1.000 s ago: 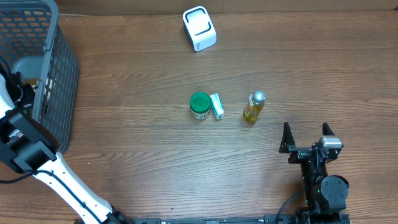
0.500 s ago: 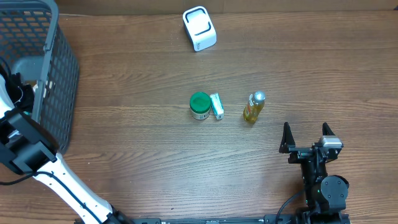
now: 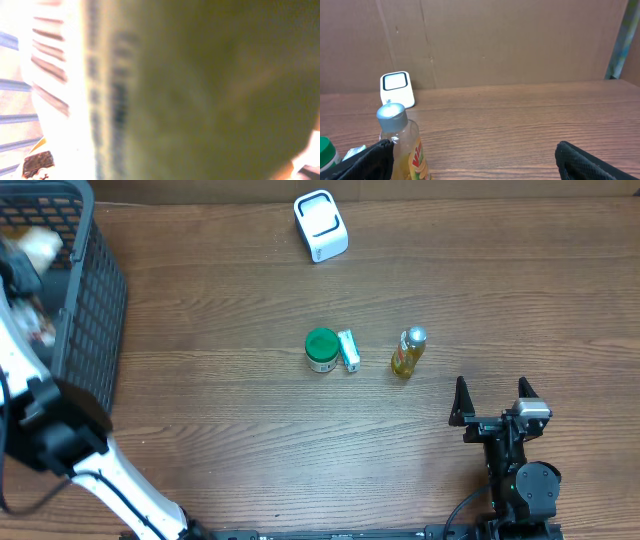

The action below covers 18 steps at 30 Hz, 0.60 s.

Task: Scan the item barcode
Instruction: 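Grasp the teal-and-brown snack bag in the basket with left gripper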

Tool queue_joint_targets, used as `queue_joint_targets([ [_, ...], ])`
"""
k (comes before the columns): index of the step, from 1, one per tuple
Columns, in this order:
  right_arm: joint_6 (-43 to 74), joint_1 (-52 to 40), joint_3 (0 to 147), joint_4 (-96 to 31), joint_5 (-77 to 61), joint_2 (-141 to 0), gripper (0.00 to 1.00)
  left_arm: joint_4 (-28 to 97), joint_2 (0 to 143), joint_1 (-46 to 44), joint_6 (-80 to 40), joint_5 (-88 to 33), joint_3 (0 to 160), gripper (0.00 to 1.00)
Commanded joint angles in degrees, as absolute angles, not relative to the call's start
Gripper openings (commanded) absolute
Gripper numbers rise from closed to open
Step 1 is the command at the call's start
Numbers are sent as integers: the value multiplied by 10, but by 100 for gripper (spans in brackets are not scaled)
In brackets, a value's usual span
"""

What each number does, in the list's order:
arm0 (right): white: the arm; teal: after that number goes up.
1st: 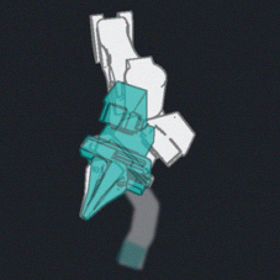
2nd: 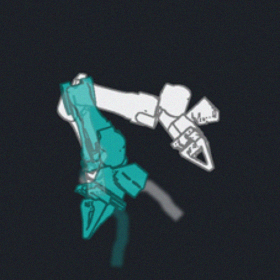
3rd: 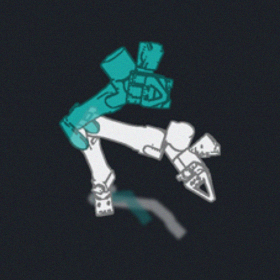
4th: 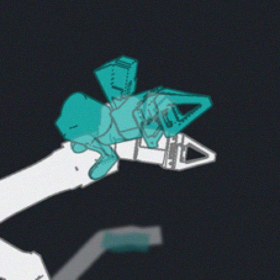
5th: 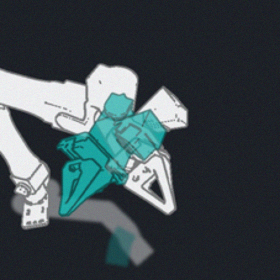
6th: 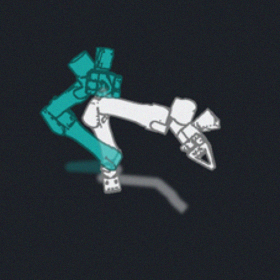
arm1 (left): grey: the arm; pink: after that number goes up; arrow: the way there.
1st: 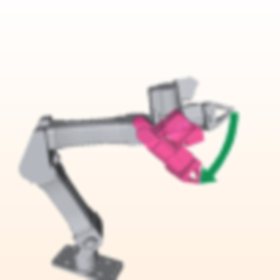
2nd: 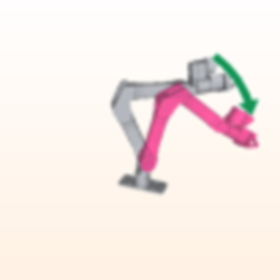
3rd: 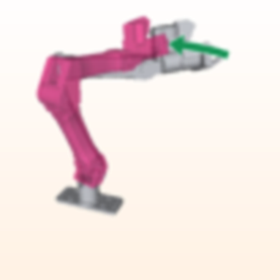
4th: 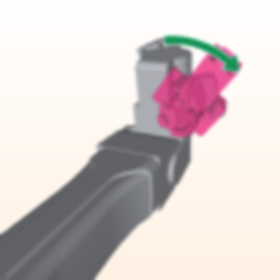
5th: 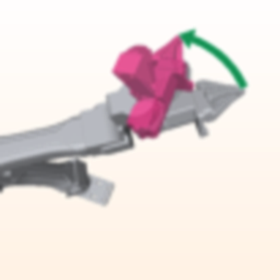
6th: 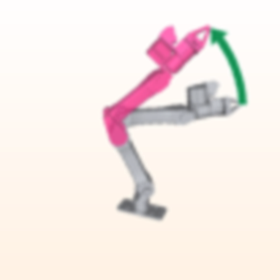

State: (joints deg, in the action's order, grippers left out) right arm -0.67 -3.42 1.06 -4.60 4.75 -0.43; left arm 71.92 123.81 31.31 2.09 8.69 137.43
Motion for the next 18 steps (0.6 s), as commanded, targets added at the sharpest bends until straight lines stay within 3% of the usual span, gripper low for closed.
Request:
queue_joint_targets([
  [1, -9, -36, 5, -44, 51, -2, 100, 700, 1113, 297, -31, 96, 1410, 4],
  [8, -9, -36, 5, -44, 51, -2, 100, 709, 1002, 245, -51, 24, 1410, 4],
  [18, -9, -36, 5, -44, 51, -2, 100, 861, 992, 104, -81, 12, 1390, 4],
])
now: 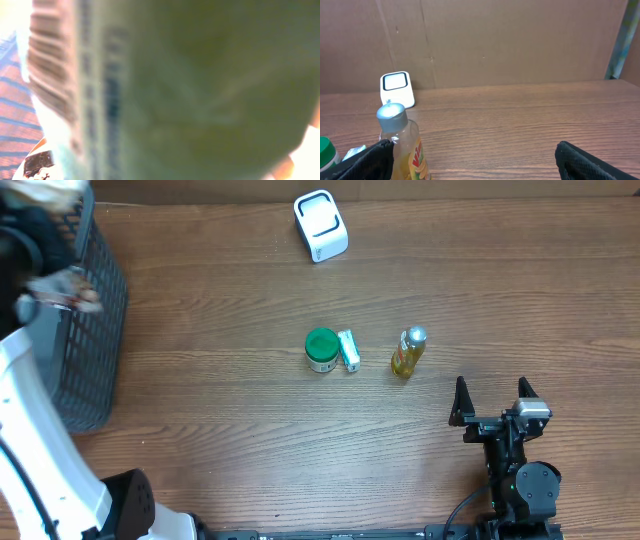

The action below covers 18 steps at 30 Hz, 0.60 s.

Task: Scan the item barcode
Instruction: 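Grasp the teal-and-brown snack bag in the basket with left gripper, then lift the snack bag out and carry it toward the table center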

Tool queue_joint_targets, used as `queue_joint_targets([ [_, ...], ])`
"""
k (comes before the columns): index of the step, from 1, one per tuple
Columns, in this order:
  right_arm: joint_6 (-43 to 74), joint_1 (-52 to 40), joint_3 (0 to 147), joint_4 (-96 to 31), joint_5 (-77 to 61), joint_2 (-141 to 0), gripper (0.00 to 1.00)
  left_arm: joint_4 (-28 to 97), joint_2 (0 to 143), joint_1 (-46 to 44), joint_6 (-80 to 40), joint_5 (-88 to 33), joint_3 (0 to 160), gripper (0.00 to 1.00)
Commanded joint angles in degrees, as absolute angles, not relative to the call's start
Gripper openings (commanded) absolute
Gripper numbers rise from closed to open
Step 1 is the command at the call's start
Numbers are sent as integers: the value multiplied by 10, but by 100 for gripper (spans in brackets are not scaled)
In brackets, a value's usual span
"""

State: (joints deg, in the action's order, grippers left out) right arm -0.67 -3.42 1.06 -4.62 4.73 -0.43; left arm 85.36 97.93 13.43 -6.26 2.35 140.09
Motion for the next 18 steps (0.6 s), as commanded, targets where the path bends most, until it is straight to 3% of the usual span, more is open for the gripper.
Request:
queue_joint_targets([
  [1, -9, -36, 5, -44, 51, -2, 100, 866, 995, 92, -87, 12, 1383, 4],
  [9, -9, -36, 5, -44, 51, -2, 100, 834, 1009, 10, -121, 13, 1240, 4],
  [18, -9, -36, 5, -44, 51, -2, 100, 646, 1009, -59, -163, 53, 948, 4],
])
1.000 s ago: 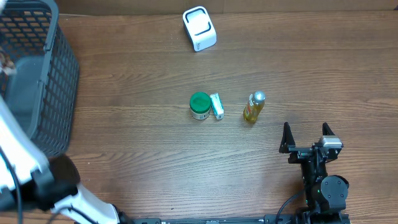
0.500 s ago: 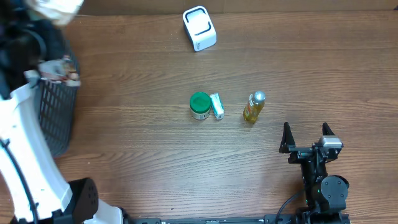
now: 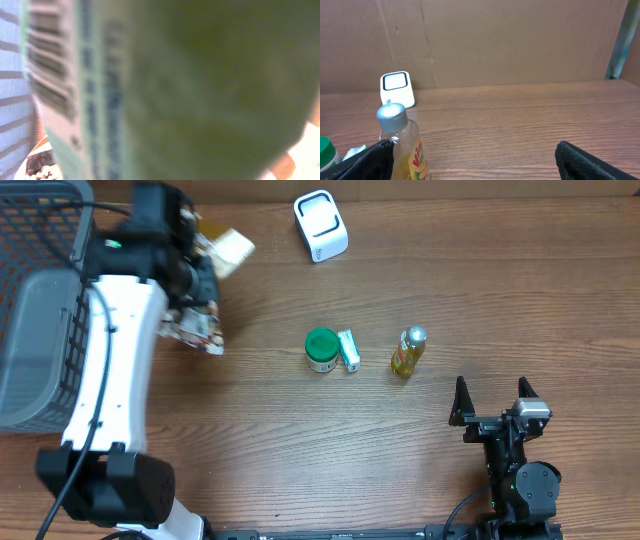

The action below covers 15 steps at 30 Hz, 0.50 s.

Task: Scan the item barcode
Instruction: 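Lift the snack bag out and carry it toward the table center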

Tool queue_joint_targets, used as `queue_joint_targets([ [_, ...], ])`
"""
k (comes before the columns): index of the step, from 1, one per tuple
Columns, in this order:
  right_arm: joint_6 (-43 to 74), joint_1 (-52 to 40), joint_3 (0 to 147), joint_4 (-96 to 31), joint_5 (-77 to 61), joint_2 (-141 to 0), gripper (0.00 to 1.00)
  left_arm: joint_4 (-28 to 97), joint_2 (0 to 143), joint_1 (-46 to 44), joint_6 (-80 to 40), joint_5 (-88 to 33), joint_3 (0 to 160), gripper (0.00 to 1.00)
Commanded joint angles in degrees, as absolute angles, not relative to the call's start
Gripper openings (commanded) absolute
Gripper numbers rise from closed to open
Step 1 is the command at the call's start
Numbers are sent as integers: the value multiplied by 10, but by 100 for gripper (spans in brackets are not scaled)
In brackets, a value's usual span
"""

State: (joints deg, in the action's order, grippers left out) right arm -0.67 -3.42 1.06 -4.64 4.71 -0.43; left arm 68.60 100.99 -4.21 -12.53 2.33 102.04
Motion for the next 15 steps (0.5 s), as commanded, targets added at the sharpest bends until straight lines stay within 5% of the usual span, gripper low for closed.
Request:
queue_joint_targets([
  [1, -9, -36, 5, -44, 51, -2, 100, 617, 1009, -65, -171, 62, 916, 4],
  [11, -9, -36, 5, -44, 51, -2, 100, 383, 1009, -90, -200, 122, 685, 13],
  [15, -9, -36, 5, -44, 51, -2, 100, 354, 1009, -90, -202, 126, 657, 31],
])
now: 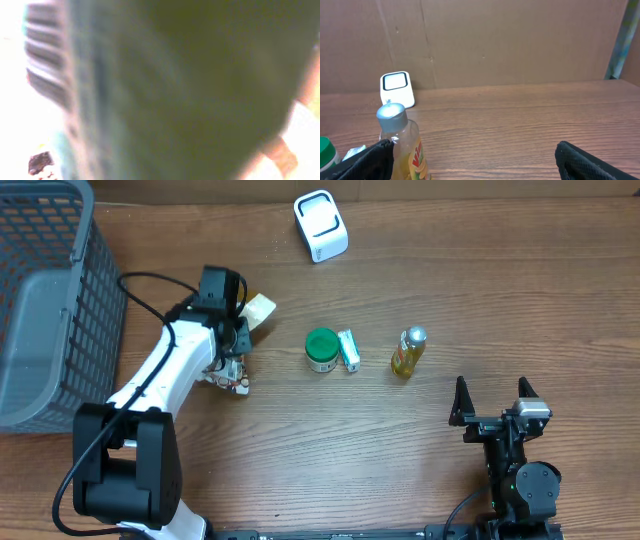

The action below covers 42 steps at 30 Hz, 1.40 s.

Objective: Scan the item barcode

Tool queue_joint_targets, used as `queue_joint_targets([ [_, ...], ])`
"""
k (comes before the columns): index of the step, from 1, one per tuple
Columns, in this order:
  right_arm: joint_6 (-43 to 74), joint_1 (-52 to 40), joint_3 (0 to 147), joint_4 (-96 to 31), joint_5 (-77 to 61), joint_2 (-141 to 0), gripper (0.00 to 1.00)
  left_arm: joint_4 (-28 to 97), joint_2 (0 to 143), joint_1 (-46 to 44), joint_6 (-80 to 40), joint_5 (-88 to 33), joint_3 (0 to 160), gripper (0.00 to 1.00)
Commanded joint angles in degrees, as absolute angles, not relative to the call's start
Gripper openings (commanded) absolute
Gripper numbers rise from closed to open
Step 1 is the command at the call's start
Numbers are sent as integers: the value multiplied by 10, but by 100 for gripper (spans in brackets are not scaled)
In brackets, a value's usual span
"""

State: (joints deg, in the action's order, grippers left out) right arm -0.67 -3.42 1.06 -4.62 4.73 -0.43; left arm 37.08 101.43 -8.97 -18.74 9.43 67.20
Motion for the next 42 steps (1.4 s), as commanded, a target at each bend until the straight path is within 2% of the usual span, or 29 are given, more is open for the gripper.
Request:
queue_joint_targets([
  [1, -9, -36, 5, -44, 51, -2, 100, 353, 1009, -90, -202, 126, 653, 37],
  [2, -9, -36, 5, -44, 51, -2, 100, 352, 1010, -90, -202, 126, 650, 42],
  [5, -10, -36, 5, -44, 51, -2, 100, 350, 1010, -90, -202, 126, 649, 69],
  [9, -9, -36, 5, -44, 51, -2, 100, 345, 1009, -90, -197, 126, 655, 100],
  [23, -9, -36, 5, -44, 51, -2, 100, 558, 1002, -88, -180, 122, 852, 100],
  [24, -9, -36, 5, -44, 51, -2, 100, 562, 1002, -87, -175, 123, 852, 89],
  [26, -10, -36, 5, -44, 51, -2, 100, 568, 1004, -82, -167, 123, 849, 54],
  [28, -9, -36, 5, -44, 51, -2, 100, 568, 1004, -77, -168, 121, 838, 25],
  [29, -9, -36, 5, -44, 51, -2, 100, 567, 1004, -75, -168, 117, 829, 6],
  [42, -9, -36, 5, -44, 51, -2, 100, 533, 1005, -74, -163, 131, 722, 5],
])
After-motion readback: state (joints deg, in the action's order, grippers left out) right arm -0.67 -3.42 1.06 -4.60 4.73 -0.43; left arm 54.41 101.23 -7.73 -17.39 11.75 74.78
